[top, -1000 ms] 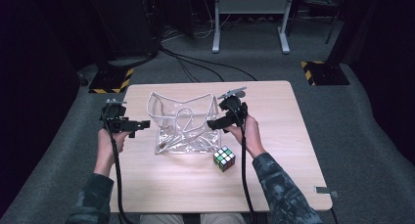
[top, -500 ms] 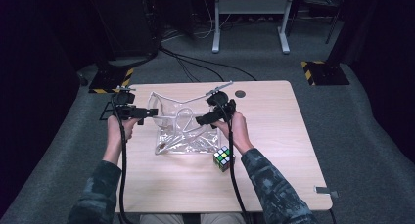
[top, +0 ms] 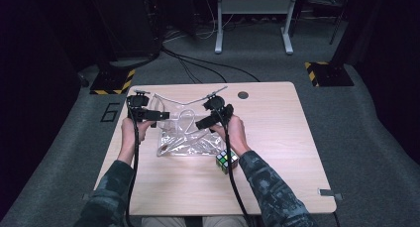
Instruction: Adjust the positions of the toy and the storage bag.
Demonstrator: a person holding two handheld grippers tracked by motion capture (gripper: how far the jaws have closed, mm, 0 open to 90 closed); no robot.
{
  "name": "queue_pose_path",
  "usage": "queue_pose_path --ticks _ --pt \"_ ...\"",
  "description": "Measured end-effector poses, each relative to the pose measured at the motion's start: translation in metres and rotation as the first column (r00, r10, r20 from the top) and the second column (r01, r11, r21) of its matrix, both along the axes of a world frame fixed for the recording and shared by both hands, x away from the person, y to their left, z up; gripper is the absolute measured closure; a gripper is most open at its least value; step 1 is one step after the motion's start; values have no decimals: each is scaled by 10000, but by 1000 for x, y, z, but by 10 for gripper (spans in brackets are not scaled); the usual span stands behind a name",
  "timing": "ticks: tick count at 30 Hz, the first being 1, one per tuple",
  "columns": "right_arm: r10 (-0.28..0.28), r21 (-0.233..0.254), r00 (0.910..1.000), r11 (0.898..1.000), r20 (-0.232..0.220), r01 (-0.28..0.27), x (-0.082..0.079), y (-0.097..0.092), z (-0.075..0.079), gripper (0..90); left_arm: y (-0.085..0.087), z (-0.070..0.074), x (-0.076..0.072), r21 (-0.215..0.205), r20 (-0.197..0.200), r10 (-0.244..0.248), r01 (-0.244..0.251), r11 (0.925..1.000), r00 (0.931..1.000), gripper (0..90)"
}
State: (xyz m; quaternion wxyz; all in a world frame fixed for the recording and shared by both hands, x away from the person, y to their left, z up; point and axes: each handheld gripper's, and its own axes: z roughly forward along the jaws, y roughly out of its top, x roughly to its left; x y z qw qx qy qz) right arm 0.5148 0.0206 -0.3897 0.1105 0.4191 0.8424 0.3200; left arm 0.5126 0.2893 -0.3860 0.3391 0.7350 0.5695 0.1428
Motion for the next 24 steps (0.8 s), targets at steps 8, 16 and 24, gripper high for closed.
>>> queue_pose_path --ticks 8,16,24 --pt "-68 -432 9998 9990 -181 60 3 1 -11 179 -3 -8 -1 126 -57 -176 177 9998 9998 89" --pt "-40 -441 9990 9990 -435 21 2 1 -15 328 -5 -7 -3 443 -80 -115 119 9989 9999 278" --pt "-59 -792 9998 9968 -164 46 0 -1 -13 496 -9 -15 -4 809 -163 64 -51 9967 9998 486"
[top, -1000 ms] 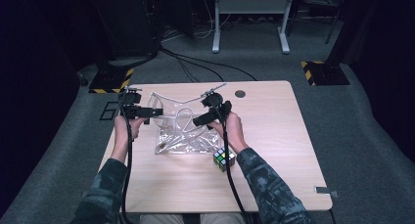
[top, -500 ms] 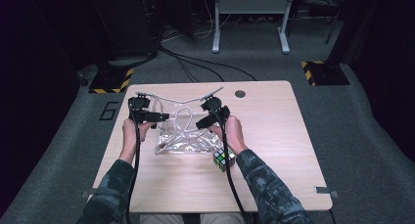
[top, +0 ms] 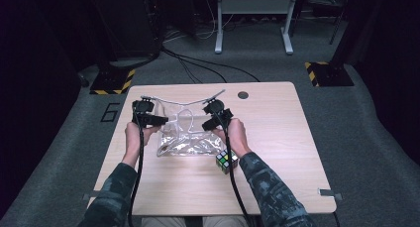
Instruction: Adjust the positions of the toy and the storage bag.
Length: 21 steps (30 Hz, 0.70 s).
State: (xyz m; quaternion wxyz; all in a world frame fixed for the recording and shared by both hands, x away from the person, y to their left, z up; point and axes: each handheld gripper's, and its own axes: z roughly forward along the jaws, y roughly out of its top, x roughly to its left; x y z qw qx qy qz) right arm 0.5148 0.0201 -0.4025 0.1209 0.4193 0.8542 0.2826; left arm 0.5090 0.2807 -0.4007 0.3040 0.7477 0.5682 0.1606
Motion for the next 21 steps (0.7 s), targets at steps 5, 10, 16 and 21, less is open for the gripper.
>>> queue_pose_path --ticks 5,10,16,21 --pt "27 -123 10000 9999 16 -27 0 -4 0 595 -1 0 0 257 29 77 -78 9996 10000 589" --pt "19 -155 10000 9999 -7 -20 1 -11 -2 694 -2 0 0 723 120 197 -206 9972 9997 678" --pt "-28 -166 9999 9999 138 31 2 -14 -3 780 -2 -2 -1 1303 257 281 -312 9910 9993 808" --pt "-102 -242 9995 9996 303 110 2 -19 -2 869 -1 -2 -2 1464 367 350 -400 9884 9987 881"
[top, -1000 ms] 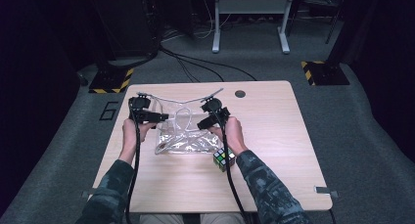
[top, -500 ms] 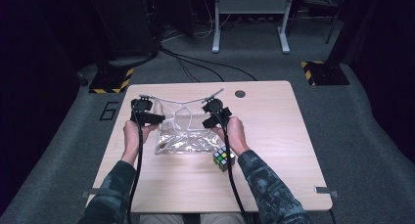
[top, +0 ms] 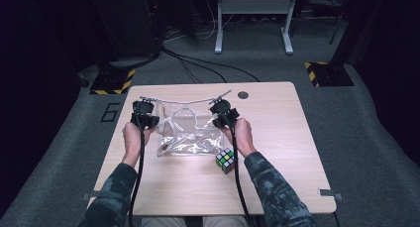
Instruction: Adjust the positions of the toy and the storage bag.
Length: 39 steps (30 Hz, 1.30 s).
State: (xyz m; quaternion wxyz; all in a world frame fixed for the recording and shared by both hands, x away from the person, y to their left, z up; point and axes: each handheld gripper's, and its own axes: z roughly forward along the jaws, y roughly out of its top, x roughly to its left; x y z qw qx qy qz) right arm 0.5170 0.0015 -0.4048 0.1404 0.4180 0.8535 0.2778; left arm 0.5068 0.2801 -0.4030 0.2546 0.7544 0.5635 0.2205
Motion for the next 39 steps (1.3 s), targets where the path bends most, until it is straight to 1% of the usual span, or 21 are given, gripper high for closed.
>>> queue_pose_path --ticks 2,6,7,8,11,12,14,16,17,18,22,23,24,25,27,28,29,30,36,37,39 --pt "8 0 10000 10000 40 -8 0 0 0 872 1 0 0 -20 139 18 -18 10000 9999 883" --pt "-42 -33 9999 10000 130 42 0 -2 2 882 4 0 -1 19 202 -33 33 10000 9998 886" --pt "-42 2 9997 10000 228 42 0 -3 3 883 4 1 -1 5 226 -77 77 10000 9997 887" --pt "22 -106 9998 9999 206 -20 1 -6 6 884 6 3 -1 117 257 -144 141 9998 9996 888" --pt "-25 -109 9997 9999 252 27 1 -9 9 885 7 5 -1 167 351 -271 266 9995 9990 889" --pt "-24 -113 9993 9999 383 29 1 -11 11 886 8 6 -2 180 382 -260 253 9995 9989 889" --pt "-106 -158 9992 9998 380 112 1 -14 15 887 9 9 -2 248 411 -347 337 9991 9986 890" --pt "-114 -237 9987 9996 491 125 1 -19 19 887 8 12 -2 350 479 -465 449 9984 9978 890" --pt "-258 -310 9982 9991 542 275 2 -25 23 888 8 13 -2 417 494 -542 522 9978 9973 891" --pt "-258 -310 9982 9991 542 275 2 -25 23 888 7 14 -2 452 517 -558 535 9975 9971 891" --pt "-868 -408 9954 9952 402 884 8 -49 27 889 5 17 -1 617 566 -798 763 9952 9952 892" --pt "-963 -420 9946 9943 391 979 8 -54 28 889 5 17 -1 617 566 -798 763 9952 9952 892" --pt "-963 -420 9946 9943 391 979 8 -54 28 889 5 17 0 606 546 -845 811 9949 9949 892" --pt "-1186 -461 9919 9916 446 1207 9 -65 31 889 6 18 1 530 516 -898 871 9948 9946 892" --pt "-1237 -489 9913 9908 462 1259 9 -70 33 889 4 19 2 487 537 -949 923 9945 9940 892" --pt "-1340 -613 9895 9886 536 1372 9 -77 35 889 2 20 2 516 506 -1016 989 9938 9935 892" --pt "-1340 -613 9895 9886 536 1372 9 -77 35 889 1 20 2 531 534 -1070 1042 9931 9928 892" --pt "-1399 -785 9876 9863 713 1454 8 -84 38 889 -1 21 3 522 548 -1164 1136 9922 9917 892" --pt "-1602 -838 9834 9823 854 1673 6 -98 48 889 -13 29 4 600 698 -1441 1400 9883 9871 892" --pt "-1661 -827 9818 9813 916 1738 6 -103 51 889 -15 30 4 593 684 -1463 1424 9880 9869 892" --pt "-1717 -813 9815 9806 849 1786 5 -106 52 889 -18 34 5 654 666 -1593 1550 9857 9850 891"
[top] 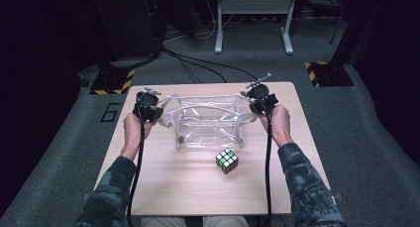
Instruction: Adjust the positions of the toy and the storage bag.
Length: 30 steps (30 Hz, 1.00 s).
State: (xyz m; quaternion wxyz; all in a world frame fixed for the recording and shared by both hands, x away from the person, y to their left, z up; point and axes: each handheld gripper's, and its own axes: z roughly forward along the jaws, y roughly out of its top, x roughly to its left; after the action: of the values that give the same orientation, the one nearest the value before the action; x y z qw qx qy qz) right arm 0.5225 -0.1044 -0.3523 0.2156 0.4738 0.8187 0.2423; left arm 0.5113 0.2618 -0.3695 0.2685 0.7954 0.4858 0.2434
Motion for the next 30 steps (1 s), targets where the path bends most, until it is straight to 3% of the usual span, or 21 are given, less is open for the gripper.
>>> queue_pose_path --ticks 12,21,30 --pt "-410 -35 9991 9992 -98 410 -2 -26 3 888 -23 0 6 65 -65 -432 433 9990 9990 891" --pt "-610 -28 9976 9981 -329 610 3 -44 -8 884 -36 -5 10 280 -293 -723 731 9969 9970 890" --pt "-866 42 9959 9962 -279 867 7 -45 -20 873 -44 -10 13 368 -501 -712 731 9966 9962 888"
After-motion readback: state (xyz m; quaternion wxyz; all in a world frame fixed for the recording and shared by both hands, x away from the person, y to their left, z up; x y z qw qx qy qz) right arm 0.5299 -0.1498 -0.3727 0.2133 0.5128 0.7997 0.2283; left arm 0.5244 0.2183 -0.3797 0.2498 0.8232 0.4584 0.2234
